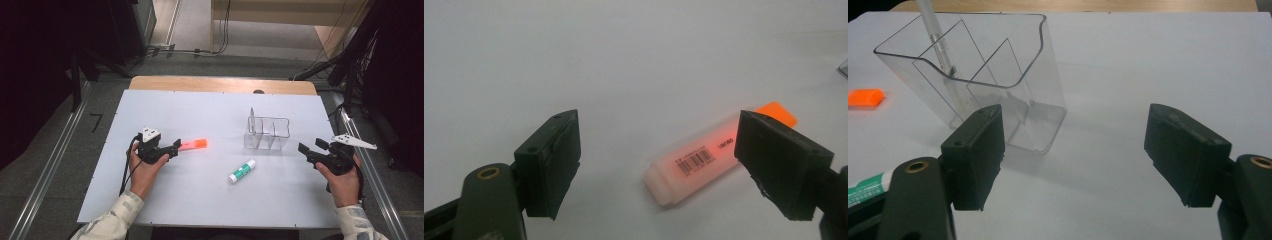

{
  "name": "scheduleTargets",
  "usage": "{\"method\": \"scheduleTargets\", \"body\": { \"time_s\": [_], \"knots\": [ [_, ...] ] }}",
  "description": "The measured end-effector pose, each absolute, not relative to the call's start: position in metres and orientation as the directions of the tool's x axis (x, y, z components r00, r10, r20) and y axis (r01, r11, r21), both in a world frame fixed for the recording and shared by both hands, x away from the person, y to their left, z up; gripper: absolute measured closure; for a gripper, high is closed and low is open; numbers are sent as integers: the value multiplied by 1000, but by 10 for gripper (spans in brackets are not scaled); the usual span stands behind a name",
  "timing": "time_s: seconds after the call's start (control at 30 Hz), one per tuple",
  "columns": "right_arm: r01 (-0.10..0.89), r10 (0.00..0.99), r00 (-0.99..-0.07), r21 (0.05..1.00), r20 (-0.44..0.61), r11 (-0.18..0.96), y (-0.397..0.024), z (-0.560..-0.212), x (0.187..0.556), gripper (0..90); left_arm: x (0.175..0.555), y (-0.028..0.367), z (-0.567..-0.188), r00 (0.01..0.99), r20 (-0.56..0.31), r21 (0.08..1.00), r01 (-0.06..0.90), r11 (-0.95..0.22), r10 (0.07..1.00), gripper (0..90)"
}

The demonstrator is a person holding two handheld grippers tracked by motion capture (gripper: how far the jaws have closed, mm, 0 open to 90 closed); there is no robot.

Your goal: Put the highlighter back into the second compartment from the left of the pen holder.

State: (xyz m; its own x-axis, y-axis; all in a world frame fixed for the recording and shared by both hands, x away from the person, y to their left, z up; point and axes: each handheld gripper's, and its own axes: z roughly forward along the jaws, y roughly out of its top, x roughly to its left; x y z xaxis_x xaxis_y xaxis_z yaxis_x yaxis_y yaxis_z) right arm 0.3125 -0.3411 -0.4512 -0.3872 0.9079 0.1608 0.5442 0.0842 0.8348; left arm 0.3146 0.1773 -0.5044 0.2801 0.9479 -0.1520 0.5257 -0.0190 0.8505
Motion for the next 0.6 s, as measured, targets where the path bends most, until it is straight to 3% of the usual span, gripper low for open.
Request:
{"method": "scheduleTargets", "body": {
  "time_s": [0.6],
  "knots": [
    [548, 907, -386, 833, 167, 80, -341, -452, 313, 228, 325, 160, -507, 341, -140, 851, 522, -63, 930, 195]
  ]
}}
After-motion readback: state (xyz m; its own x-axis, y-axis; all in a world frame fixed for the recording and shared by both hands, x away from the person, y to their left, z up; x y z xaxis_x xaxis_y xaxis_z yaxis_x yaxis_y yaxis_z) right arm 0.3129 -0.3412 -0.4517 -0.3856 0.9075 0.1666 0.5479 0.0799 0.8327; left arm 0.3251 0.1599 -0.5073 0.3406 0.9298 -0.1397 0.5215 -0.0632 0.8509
